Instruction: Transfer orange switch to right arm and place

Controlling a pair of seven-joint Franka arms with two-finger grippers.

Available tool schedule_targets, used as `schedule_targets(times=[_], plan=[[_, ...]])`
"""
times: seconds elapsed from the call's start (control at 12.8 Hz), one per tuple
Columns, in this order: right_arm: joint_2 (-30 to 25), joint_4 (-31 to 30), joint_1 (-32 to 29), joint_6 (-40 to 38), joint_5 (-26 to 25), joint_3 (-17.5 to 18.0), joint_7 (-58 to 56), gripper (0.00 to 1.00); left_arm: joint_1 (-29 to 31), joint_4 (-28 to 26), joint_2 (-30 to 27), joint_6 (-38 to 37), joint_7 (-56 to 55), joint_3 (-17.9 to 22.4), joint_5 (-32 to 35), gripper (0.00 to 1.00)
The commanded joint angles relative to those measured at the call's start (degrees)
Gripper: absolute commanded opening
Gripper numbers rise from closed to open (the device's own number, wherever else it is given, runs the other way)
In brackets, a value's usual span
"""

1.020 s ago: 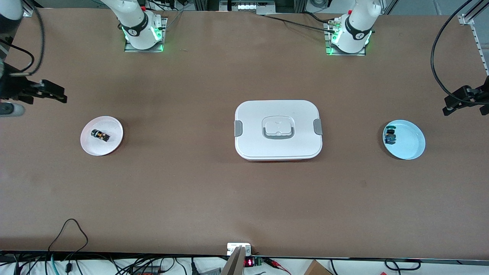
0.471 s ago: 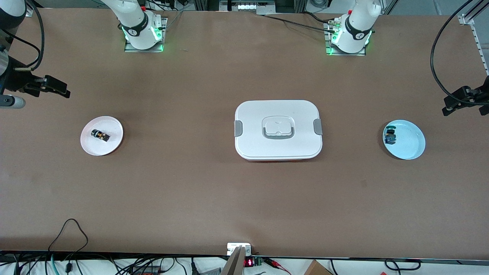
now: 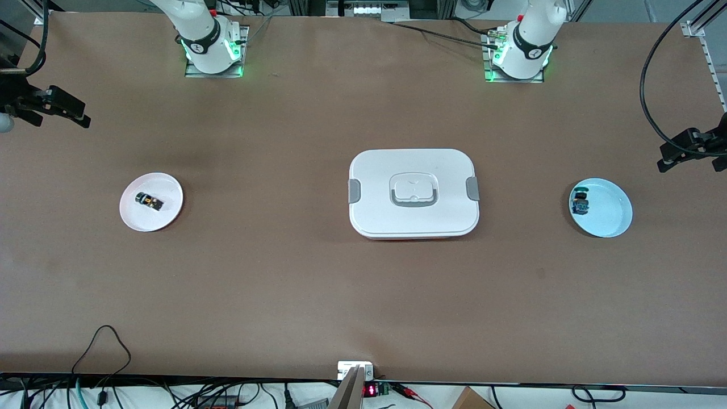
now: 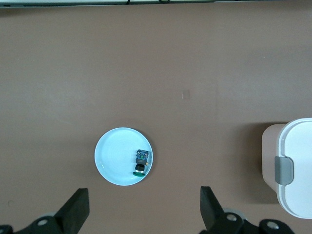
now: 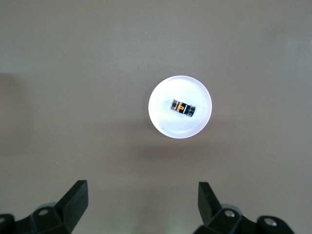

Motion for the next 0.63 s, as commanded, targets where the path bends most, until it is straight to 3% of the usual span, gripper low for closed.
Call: schedule_targets(times=[0.0, 0.55], plan=[[-0.1, 1.2, -0.3, -2.3, -0.7, 0.2, 0.5, 1.0, 0.2, 1.5, 0.7, -1.1, 1.2, -0.1, 0.5, 1.0], [0.8, 2.8, -0.2, -3.3, -0.6, 0.4, 0.8, 1.0, 0.2, 1.5, 0.7, -1.2, 1.2, -0.1, 0.5, 1.0]])
